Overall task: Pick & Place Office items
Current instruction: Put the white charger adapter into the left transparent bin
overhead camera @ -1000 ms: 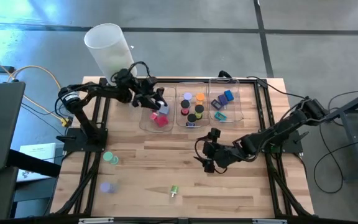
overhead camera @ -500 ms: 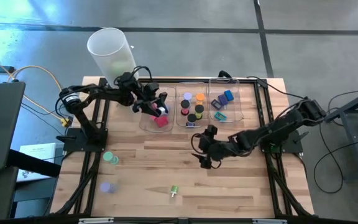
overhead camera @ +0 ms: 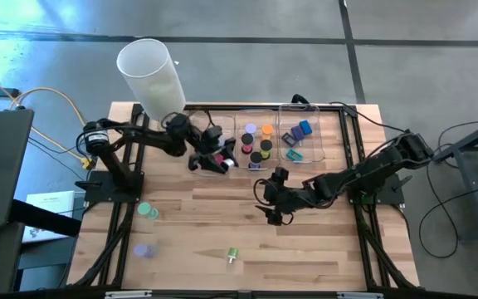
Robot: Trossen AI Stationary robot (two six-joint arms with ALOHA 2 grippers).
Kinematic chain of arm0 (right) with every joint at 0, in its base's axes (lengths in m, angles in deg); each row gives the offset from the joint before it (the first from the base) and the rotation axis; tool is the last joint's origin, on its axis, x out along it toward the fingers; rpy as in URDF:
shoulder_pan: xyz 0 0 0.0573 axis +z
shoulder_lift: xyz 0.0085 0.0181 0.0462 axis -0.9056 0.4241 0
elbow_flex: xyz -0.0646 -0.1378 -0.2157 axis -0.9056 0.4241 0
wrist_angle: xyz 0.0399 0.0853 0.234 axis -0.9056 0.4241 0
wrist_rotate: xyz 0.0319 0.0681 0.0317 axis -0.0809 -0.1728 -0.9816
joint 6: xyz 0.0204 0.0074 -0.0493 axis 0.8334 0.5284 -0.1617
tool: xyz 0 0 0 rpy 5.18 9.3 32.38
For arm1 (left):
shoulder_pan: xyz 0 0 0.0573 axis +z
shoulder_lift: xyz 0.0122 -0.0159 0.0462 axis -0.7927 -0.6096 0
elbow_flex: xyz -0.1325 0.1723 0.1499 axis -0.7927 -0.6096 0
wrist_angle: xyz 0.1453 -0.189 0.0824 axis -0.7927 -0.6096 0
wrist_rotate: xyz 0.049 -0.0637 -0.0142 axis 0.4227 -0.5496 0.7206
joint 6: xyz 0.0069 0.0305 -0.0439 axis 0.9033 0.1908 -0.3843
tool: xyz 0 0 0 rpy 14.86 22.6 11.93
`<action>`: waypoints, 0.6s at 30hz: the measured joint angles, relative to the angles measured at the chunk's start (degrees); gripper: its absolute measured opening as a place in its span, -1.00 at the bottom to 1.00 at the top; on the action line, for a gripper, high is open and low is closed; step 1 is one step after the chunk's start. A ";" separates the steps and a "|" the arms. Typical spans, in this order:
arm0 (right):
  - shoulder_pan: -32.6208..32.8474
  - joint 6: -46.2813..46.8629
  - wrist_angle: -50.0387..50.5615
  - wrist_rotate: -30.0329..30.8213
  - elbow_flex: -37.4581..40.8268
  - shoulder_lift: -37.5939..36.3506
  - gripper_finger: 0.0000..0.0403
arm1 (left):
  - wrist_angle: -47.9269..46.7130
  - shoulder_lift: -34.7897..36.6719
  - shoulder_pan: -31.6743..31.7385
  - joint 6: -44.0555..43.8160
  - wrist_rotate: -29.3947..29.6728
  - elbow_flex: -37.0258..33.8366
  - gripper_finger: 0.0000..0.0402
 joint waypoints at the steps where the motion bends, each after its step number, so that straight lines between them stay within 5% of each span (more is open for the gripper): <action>1: 0.00 0.00 -0.04 -0.04 -0.02 0.00 0.80 | -0.49 0.00 -1.52 0.89 3.03 0.00 0.20; 18: 2.67 10.07 10.18 -12.20 0.00 -0.02 0.75 | -8.37 -0.02 -27.47 11.56 47.42 0.00 0.20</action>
